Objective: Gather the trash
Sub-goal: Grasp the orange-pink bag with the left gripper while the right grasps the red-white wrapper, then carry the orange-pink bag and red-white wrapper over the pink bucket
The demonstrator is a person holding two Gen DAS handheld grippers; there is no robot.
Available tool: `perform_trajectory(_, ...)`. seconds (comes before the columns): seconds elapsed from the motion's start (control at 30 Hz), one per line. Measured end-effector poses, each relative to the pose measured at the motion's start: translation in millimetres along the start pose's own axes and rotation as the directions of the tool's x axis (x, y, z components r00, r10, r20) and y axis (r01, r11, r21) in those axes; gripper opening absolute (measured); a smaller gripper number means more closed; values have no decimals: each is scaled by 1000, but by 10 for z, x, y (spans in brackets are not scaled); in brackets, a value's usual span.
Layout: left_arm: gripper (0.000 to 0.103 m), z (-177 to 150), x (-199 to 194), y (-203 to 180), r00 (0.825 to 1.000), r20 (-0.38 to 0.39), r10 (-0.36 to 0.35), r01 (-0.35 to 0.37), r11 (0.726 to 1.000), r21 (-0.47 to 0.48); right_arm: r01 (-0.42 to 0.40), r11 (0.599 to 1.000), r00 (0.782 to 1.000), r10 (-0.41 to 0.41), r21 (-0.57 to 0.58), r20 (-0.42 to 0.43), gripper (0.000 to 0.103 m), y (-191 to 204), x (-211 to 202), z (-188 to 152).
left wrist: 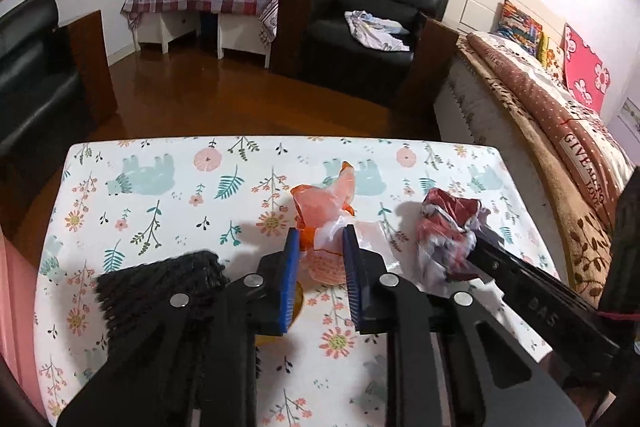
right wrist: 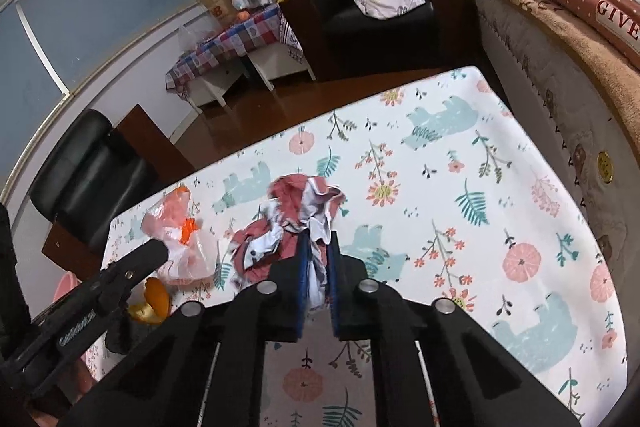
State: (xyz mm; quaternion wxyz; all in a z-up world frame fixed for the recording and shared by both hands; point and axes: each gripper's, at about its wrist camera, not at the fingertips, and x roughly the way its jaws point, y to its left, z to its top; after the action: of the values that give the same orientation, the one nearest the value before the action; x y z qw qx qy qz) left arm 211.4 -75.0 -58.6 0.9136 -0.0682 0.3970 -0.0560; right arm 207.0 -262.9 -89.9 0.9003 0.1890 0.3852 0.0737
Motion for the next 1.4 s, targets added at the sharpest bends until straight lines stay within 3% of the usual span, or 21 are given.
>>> perform_trajectory(0.3,21,-55,-451,-45,997,66,-35,35,999,0,-36,999,998,35,8,60,7,-12,-117,47)
perform_trajectory(0.73,21,-402,-1110,273,991,133,-31,43,995,-92,-104,994,993,102,33,53,7,-22,-133,64)
perform_trajectory(1.1,21,-597,-1570,513,980,198,22,2,993,-118,-98,995,993,99,-13,66,7,96,-200,-24)
perform_trajectory(1.4,21,-768,-1880,821,971,224,80,-40,984,-176,-137,986,986,144,-99,77,7,519,-636,-208)
